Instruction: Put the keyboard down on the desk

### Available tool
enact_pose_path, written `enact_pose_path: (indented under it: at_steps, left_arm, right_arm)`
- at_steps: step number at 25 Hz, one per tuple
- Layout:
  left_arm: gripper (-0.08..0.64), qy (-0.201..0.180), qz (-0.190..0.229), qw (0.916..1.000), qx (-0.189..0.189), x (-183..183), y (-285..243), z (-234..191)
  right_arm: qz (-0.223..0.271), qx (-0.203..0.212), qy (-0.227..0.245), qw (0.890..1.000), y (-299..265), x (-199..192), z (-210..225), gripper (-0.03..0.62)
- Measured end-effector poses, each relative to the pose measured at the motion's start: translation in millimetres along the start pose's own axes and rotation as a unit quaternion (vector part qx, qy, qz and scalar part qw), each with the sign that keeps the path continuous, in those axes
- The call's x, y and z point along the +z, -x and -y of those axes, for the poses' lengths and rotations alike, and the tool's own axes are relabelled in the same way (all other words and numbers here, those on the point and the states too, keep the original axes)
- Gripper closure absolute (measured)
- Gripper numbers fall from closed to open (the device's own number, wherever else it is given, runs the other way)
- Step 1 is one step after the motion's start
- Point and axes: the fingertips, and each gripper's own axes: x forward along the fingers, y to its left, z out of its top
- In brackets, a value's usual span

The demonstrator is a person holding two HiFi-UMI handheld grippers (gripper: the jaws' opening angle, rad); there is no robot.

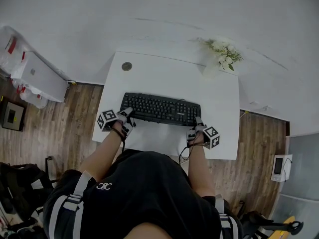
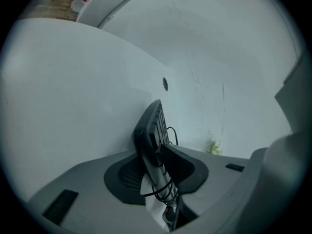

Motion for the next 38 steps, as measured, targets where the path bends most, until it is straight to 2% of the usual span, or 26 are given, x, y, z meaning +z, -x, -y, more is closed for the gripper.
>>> enact_pose_path:
  at_steps: [3,6,9,11,14,17,19,21,22,24,27,29,30,34,36,38]
  left_arm:
    - [0.406,-0.012,-0.010,0.9984,0.054,-0.4,1.9,-15.1]
    - [0.372,-0.020,-0.032,0.9940,0.103,0.1,5.2,-27.0]
    - [0.330,-0.037,-0.043,0.9869,0.151,2.2,8.1,-33.7]
    - [0.321,-0.044,-0.042,0.9838,0.168,3.0,8.3,-35.2]
    - [0.309,-0.052,-0.039,0.9794,0.191,4.6,9.6,-36.2]
    - [0.297,-0.054,-0.039,0.9759,0.208,3.5,12.0,-36.5]
    - [0.289,-0.060,-0.039,0.9725,0.222,2.3,15.4,-38.5]
    - [0.275,-0.076,-0.029,0.9635,0.255,4.5,25.3,-44.6]
    - [0.303,-0.089,-0.018,0.9569,0.276,8.5,32.5,-47.5]
    - [0.317,-0.121,0.005,0.9456,0.302,18.9,45.2,-48.9]
    - [0.386,-0.134,0.018,0.9423,0.306,28.0,53.3,-47.1]
    - [0.470,-0.145,0.028,0.9364,0.318,32.0,58.7,-45.6]
    - [0.553,-0.158,0.036,0.9303,0.329,34.8,62.4,-44.0]
    - [0.558,-0.246,0.079,0.9045,0.339,49.0,72.2,-26.2]
    - [0.558,-0.297,0.102,0.8905,0.330,54.5,73.7,-9.0]
    - [0.558,-0.351,0.123,0.8742,0.312,56.7,72.8,14.4]
  right_arm:
    - [0.000,-0.045,0.053,0.998,1.4,-0.5,7.9,0.430]
    - [0.000,-0.070,0.104,0.992,2.8,-1.7,9.9,0.418]
    - [0.004,-0.095,0.149,0.984,4.5,-1.3,9.7,0.402]
    - [0.005,-0.116,0.177,0.977,5.7,-0.2,12.0,0.396]
    - [0.007,-0.154,0.232,0.960,7.3,3.0,15.7,0.381]
    - [0.008,-0.202,0.306,0.930,10.9,8.0,17.9,0.339]
    - [0.011,-0.208,0.329,0.921,11.9,9.1,15.7,0.351]
    - [0.017,-0.208,0.332,0.920,13.5,9.6,15.0,0.402]
    - [0.019,-0.209,0.335,0.919,14.6,9.7,15.4,0.429]
    - [0.020,-0.207,0.340,0.917,16.3,8.9,15.7,0.433]
    - [0.028,-0.201,0.362,0.910,17.7,11.2,10.0,0.486]
    - [0.040,-0.206,0.396,0.894,19.9,16.1,3.1,0.576]
    - [0.044,-0.205,0.414,0.886,20.6,17.8,-1.1,0.586]
    - [0.056,-0.178,0.490,0.852,21.4,15.4,-26.9,0.586]
    - [0.069,-0.152,0.523,0.836,20.9,11.6,-44.8,0.586]
    - [0.085,-0.119,0.544,0.826,21.0,7.8,-64.8,0.588]
